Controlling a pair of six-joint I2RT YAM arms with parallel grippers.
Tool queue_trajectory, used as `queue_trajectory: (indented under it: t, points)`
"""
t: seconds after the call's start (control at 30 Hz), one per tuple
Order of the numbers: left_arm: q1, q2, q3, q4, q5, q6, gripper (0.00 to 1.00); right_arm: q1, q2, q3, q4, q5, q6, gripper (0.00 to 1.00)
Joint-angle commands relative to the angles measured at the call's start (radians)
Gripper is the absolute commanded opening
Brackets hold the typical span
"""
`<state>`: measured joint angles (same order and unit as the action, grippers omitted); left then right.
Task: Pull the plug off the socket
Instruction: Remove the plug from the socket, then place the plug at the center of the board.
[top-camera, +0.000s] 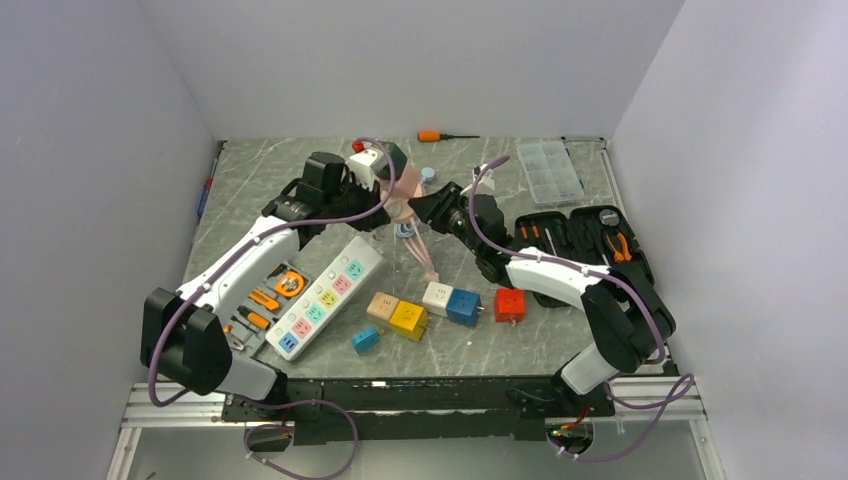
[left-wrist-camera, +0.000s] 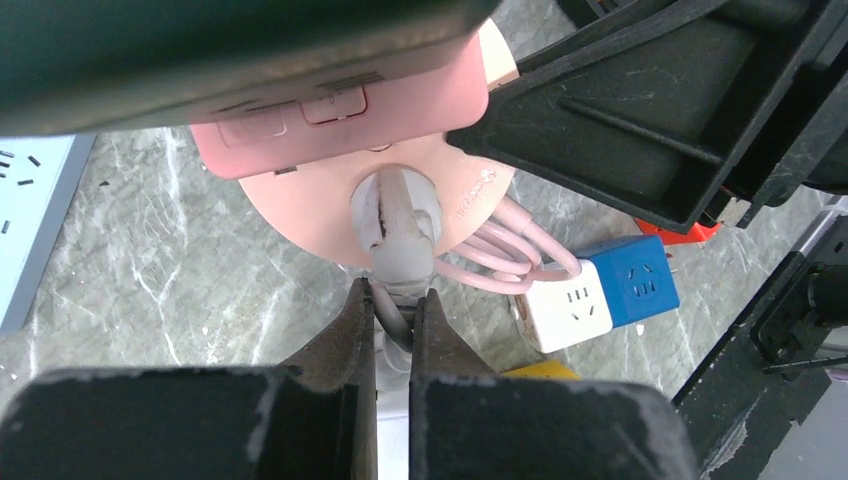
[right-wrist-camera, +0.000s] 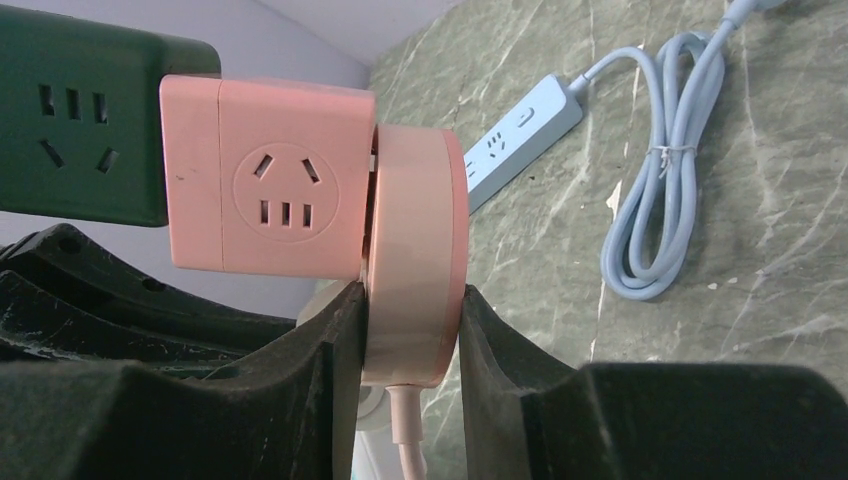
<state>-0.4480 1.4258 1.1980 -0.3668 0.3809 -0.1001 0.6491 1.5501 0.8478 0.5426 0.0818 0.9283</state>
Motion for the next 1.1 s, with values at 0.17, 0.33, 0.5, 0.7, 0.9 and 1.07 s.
queue_trajectory:
  t: [0.17,0.33,0.5,0.7,0.9,1.07]
  points:
    - [0.083,-0.204,0.015,0.062,0.195,-0.016,0.00,-0.062,-0.012,-0.067,-0.082,0.294,-0.121,0.00]
    - [0.107,-0.218,0.008,0.074,0.212,-0.009,0.00,-0.085,-0.034,-0.091,-0.076,0.280,-0.097,0.00]
    - [0.113,-0.208,0.021,0.041,0.170,0.028,0.00,-0.124,-0.043,-0.082,-0.086,0.260,-0.093,0.00]
    - [0.228,-0.032,0.267,-0.132,0.106,0.189,0.00,-0.207,-0.053,-0.035,-0.155,0.261,-0.124,0.00]
    - [0.275,0.246,0.596,-0.280,-0.030,0.377,0.00,-0.278,-0.002,0.068,-0.299,0.306,-0.200,0.00]
    - [0.283,0.414,0.743,-0.274,-0.077,0.401,0.00,-0.290,0.054,0.138,-0.394,0.331,-0.241,0.00]
